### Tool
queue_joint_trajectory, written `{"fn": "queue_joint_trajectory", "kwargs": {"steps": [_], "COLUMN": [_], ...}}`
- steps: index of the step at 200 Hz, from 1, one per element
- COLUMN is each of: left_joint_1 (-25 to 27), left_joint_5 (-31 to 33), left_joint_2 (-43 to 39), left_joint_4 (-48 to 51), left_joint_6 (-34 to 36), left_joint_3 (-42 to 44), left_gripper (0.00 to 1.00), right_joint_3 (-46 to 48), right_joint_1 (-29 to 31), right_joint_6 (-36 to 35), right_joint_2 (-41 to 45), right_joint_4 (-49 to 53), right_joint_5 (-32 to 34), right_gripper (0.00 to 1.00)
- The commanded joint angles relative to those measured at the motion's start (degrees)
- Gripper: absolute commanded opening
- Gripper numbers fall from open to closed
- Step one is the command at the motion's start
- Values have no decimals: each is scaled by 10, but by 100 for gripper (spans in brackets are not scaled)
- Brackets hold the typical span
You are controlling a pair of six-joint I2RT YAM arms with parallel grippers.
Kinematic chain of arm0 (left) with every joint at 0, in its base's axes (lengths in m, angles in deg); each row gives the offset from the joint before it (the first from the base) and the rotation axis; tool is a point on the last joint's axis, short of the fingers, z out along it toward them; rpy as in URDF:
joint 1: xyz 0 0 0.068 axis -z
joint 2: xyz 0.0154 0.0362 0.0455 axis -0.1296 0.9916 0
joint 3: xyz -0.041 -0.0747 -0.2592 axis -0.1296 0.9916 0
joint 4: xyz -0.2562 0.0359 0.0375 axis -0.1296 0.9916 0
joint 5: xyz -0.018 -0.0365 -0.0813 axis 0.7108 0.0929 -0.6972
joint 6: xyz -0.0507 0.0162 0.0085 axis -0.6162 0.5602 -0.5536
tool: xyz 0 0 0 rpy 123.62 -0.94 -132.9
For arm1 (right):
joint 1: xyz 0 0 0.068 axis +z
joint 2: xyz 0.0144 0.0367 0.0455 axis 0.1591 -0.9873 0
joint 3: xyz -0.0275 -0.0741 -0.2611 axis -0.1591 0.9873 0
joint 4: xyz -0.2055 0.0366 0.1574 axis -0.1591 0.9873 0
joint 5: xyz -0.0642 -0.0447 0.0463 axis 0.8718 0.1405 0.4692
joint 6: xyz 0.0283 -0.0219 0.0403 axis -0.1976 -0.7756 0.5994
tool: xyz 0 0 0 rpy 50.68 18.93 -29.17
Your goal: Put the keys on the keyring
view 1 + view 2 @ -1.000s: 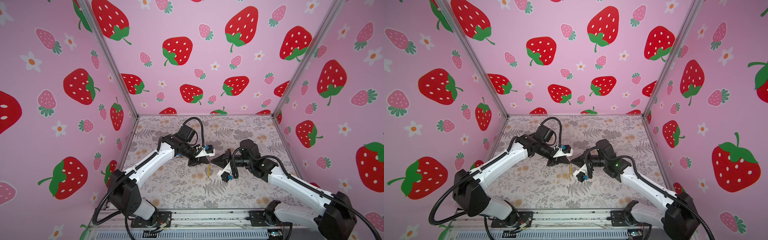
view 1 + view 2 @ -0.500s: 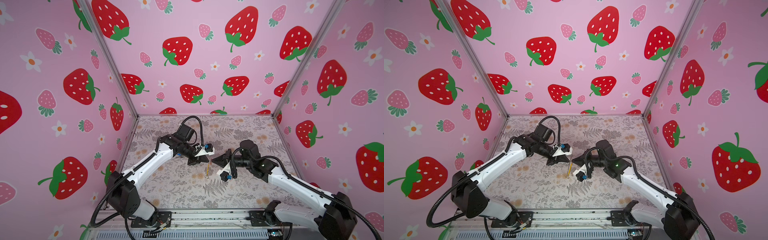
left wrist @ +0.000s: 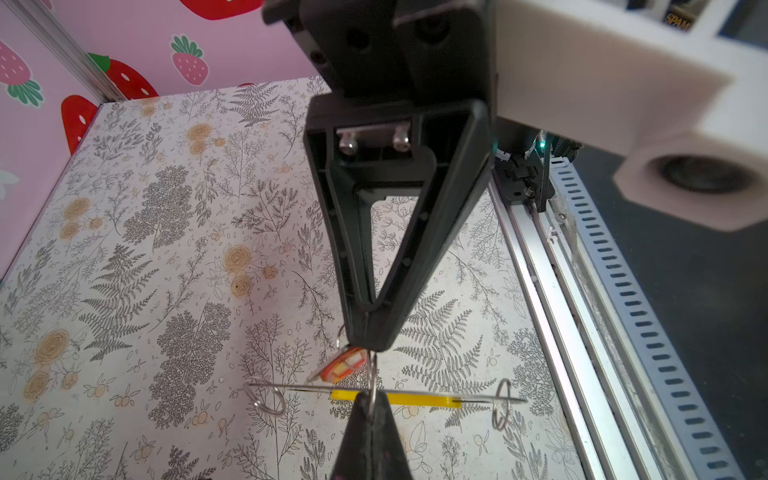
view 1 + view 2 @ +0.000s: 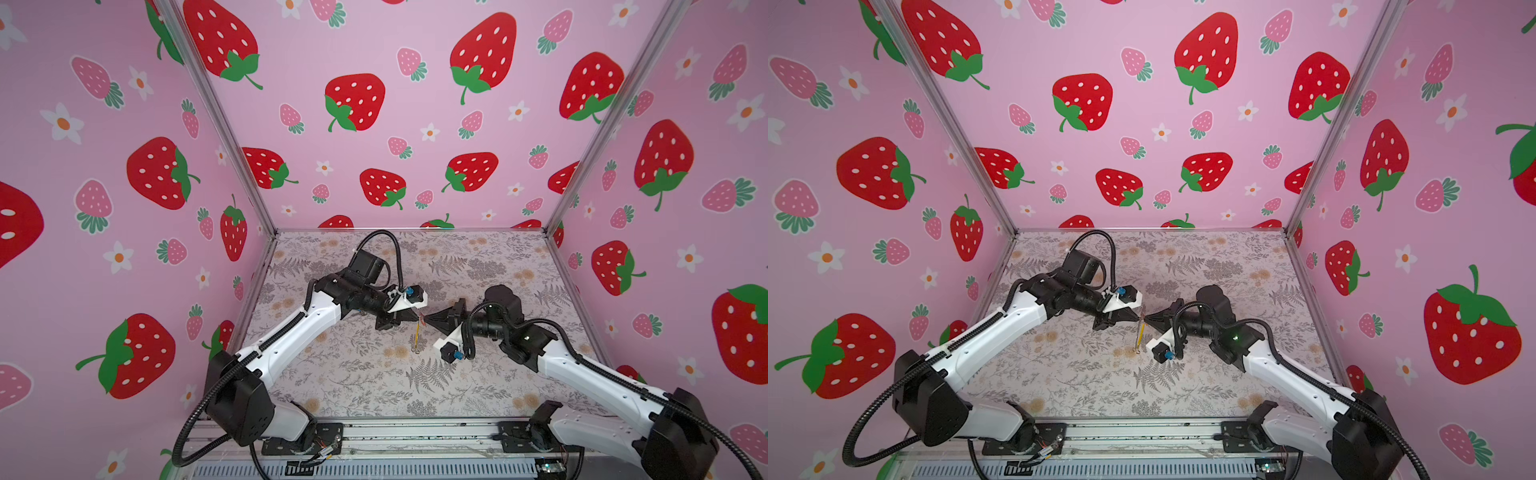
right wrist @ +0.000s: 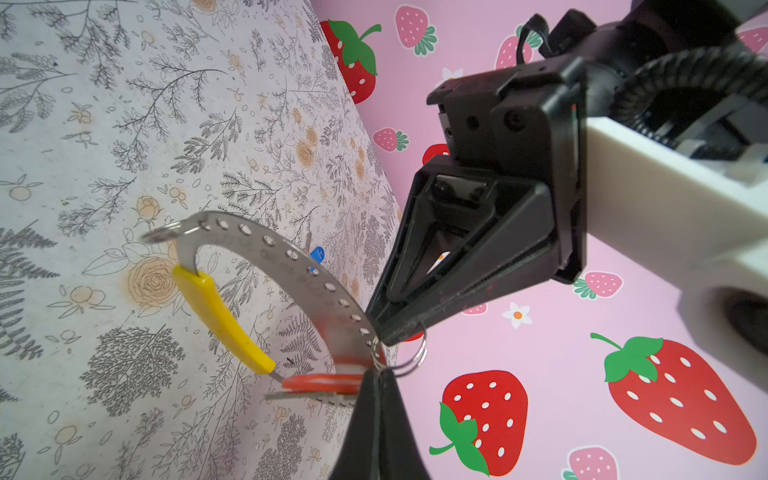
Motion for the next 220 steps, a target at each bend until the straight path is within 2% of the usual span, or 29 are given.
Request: {"fn": "queue_joint_trajectory", "kwargs": {"steps": [1, 29, 110, 155, 220], "left_joint_1": [-5, -7, -15, -18, -23], "left_joint_5": [-31, -32, -44, -63, -86], "left_joint_2": [-25, -33, -57, -65, -66], "left_joint_4": [-42, -55, -115, -209, -337], "left_joint_6": [-6, -9, -41, -102, -196], "left_joint_3": [9, 19, 49, 73, 101], "left_gripper": [0, 0, 0, 0, 0], "right_joint_3": [18, 27, 42, 54, 73], "right_joint_1": [3, -2, -10, -11, -10], "right_joint_6": [32, 65, 104, 148, 168], "right_joint_2": [13, 17, 11, -2, -24], "right_joint_4": [-17, -45, -81, -150, -264], "right_joint_5": [1, 1, -20, -17, 14], "right_gripper": [0, 0, 0, 0, 0]}}
